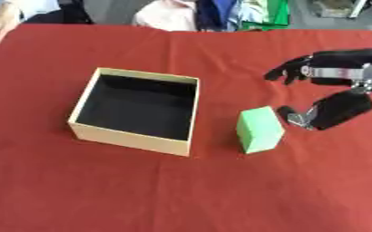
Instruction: Pick up objects on the table and place them in the box.
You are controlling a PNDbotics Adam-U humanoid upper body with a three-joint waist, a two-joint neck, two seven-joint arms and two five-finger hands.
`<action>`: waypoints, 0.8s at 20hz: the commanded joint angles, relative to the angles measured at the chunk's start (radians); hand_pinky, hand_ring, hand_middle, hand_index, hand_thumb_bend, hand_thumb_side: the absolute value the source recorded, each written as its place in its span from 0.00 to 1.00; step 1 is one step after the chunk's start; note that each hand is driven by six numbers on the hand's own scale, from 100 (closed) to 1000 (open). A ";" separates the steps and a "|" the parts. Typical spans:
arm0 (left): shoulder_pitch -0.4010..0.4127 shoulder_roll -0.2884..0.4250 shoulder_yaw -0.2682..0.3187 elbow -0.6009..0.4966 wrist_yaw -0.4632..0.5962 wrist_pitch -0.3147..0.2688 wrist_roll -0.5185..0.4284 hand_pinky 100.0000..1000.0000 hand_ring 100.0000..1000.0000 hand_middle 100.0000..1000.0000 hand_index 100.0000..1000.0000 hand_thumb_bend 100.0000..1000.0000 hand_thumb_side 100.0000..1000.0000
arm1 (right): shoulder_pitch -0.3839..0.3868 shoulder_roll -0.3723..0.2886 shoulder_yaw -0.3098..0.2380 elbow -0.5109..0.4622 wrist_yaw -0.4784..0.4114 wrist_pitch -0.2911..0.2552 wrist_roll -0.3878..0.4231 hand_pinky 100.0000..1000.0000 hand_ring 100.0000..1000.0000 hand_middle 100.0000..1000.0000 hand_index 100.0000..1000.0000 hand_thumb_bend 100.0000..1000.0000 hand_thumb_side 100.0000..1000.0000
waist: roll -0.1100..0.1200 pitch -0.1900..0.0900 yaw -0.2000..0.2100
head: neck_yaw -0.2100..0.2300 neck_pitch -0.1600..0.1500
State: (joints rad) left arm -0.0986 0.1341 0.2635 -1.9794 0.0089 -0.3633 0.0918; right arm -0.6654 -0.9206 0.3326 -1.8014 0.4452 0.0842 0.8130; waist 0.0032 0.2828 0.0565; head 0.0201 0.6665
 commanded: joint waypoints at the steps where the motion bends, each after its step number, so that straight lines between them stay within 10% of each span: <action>1: -0.002 0.024 -0.001 -0.021 0.003 -0.001 -0.004 0.61 0.58 0.67 0.76 0.00 0.48 | -0.021 -0.002 0.013 0.018 0.064 -0.002 -0.014 0.90 0.88 0.91 1.00 0.08 0.53 | -0.013 -0.033 0.002 | 0.001 0.002; 16: 0.000 0.017 -0.003 -0.021 0.001 -0.002 -0.013 0.61 0.58 0.67 0.76 0.00 0.48 | -0.039 0.052 0.056 0.077 0.174 -0.003 -0.056 0.91 0.88 0.88 1.00 0.09 0.63 | -0.009 -0.027 0.009 | -0.004 -0.003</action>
State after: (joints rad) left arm -0.0968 0.1338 0.2630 -1.9794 0.0092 -0.3645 0.0835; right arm -0.6867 -0.8538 0.3951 -1.7239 0.6070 0.0834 0.7581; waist 0.0032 0.2827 0.0636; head 0.0168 0.6663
